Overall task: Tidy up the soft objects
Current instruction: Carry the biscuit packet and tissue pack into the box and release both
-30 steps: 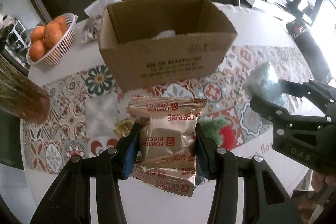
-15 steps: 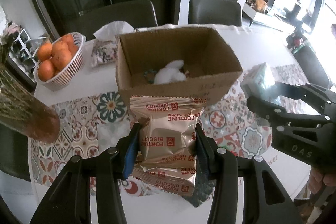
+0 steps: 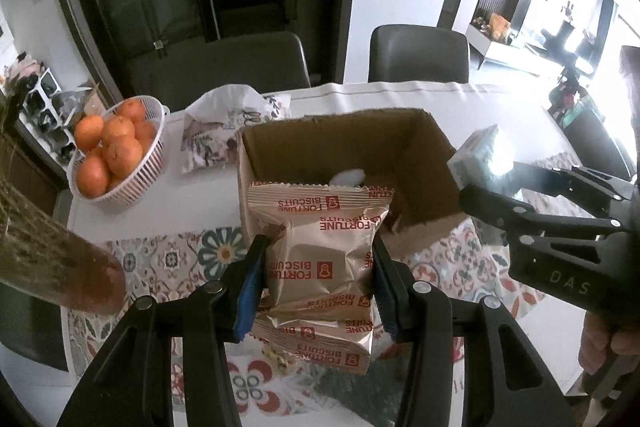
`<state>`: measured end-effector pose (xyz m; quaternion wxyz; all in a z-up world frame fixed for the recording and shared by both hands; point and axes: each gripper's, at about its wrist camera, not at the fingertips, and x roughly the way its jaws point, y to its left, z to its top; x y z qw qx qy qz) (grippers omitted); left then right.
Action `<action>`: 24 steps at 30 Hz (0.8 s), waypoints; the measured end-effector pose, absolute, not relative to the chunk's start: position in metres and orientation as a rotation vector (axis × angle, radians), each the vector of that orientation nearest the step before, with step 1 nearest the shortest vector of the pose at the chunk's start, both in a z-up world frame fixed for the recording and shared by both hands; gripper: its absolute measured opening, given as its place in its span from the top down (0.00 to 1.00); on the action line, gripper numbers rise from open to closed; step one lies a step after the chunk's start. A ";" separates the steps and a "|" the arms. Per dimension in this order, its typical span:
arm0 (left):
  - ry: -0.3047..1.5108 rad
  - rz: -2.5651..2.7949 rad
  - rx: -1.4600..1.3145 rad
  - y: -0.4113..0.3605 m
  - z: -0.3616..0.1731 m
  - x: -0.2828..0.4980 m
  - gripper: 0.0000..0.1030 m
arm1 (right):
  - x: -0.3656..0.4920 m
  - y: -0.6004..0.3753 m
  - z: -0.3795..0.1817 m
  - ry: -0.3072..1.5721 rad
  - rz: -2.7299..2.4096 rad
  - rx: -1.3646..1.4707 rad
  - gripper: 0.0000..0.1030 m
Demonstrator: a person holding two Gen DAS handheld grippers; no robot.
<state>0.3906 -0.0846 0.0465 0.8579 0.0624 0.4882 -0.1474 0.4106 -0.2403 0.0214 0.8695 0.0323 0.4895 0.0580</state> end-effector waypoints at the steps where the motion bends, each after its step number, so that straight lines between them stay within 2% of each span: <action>1: 1.026 -0.309 0.129 -0.084 0.046 0.394 0.53 | 0.415 -0.241 0.021 1.023 0.121 0.073 0.42; 21: 1.074 -0.318 0.116 -0.093 0.005 0.468 0.53 | 0.484 -0.244 -0.020 1.086 0.118 0.135 0.41; 24: 1.079 -0.320 0.123 -0.095 -0.001 0.473 0.48 | 0.489 -0.243 -0.027 1.094 0.117 0.135 0.40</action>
